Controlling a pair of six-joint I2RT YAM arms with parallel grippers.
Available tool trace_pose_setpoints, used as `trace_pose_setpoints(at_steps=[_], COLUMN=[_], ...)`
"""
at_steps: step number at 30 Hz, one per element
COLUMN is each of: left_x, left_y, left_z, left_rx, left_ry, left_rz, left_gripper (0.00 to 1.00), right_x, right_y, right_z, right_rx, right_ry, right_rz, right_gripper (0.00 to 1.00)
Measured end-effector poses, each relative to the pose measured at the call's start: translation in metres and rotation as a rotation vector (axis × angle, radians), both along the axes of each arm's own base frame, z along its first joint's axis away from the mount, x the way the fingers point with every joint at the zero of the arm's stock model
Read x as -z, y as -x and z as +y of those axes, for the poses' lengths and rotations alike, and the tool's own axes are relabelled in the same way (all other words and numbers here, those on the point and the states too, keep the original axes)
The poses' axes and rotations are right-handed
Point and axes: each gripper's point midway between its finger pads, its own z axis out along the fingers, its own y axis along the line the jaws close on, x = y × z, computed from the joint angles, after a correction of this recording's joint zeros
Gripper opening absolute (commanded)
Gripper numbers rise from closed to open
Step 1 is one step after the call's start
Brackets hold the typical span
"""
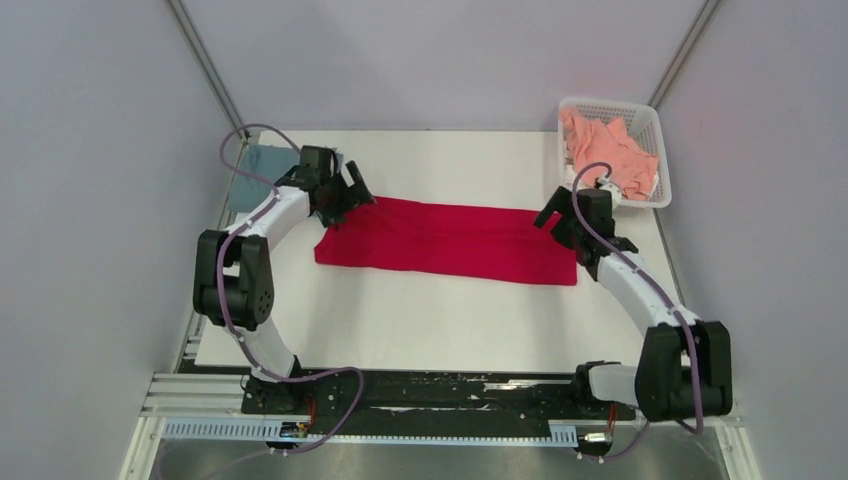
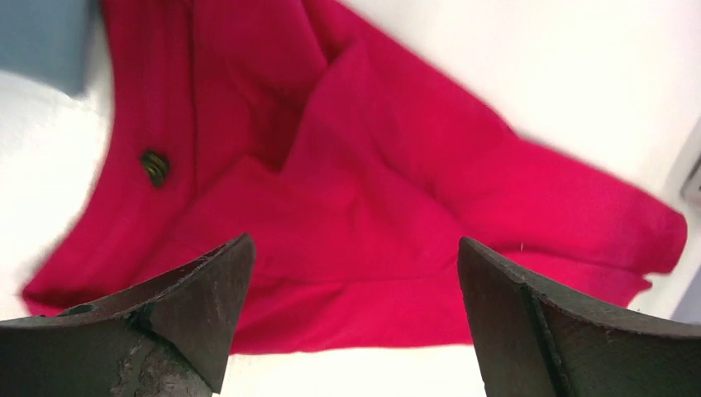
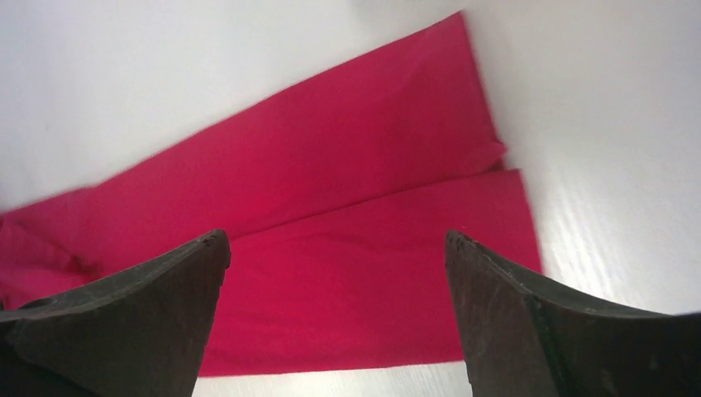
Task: Fold and stack the t-shirts
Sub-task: Rotate the tshirt 90 degrees
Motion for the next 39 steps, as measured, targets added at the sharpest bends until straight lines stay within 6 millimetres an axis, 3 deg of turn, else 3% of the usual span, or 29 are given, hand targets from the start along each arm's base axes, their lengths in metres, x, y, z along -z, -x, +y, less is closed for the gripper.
trace_pose_setpoints(at_steps=[4, 8, 11, 12, 16, 20, 23, 26, 32, 35, 39], left_x=[0.03, 0.067, 0.061, 0.062, 0.062, 0.059, 0.054, 0.052, 0.049, 0.047, 0.045], left_y=[0.024, 0.026, 0.007, -0.001, -0.032, -0.075, -0.112, -0.132, -0.138, -0.147, -0.159], left_z=[-0.023, -0.042, -0.052, -0.053, -0.066, -0.086, -0.104, -0.118, -0.132, -0.141, -0.152], left_rx=[0.049, 0.072, 0.078, 0.073, 0.081, 0.126, 0.179, 0.237, 0.303, 0.328, 0.348], left_ry=[0.083, 0.141, 0.183, 0.188, 0.229, 0.287, 0.336, 0.409, 0.543, 0.632, 0.754], left_rz=[0.079, 0.18, 0.166, 0.166, 0.18, 0.189, 0.168, 0.145, 0.136, 0.126, 0.1], left_gripper=[1.0, 1.0, 1.0, 1.0, 1.0, 1.0, 1.0, 1.0, 1.0, 1.0, 1.0], right_x=[0.034, 0.068, 0.089, 0.085, 0.087, 0.087, 0.087, 0.086, 0.084, 0.082, 0.08], right_y=[-0.024, -0.058, -0.074, -0.079, -0.069, -0.021, 0.035, 0.096, 0.2, 0.228, 0.231], right_z=[0.044, 0.075, 0.089, 0.093, 0.096, 0.098, 0.11, 0.147, 0.236, 0.267, 0.292], right_rx=[-0.22, -0.341, -0.392, -0.403, -0.412, -0.419, -0.473, -0.634, -1.104, -1.255, -1.296], right_ry=[-0.015, -0.025, -0.048, -0.06, -0.091, -0.153, -0.211, -0.295, -0.377, -0.384, -0.357], right_rz=[0.085, 0.167, 0.205, 0.191, 0.187, 0.218, 0.26, 0.312, 0.459, 0.481, 0.47], right_gripper=[1.0, 1.0, 1.0, 1.0, 1.0, 1.0, 1.0, 1.0, 1.0, 1.0, 1.0])
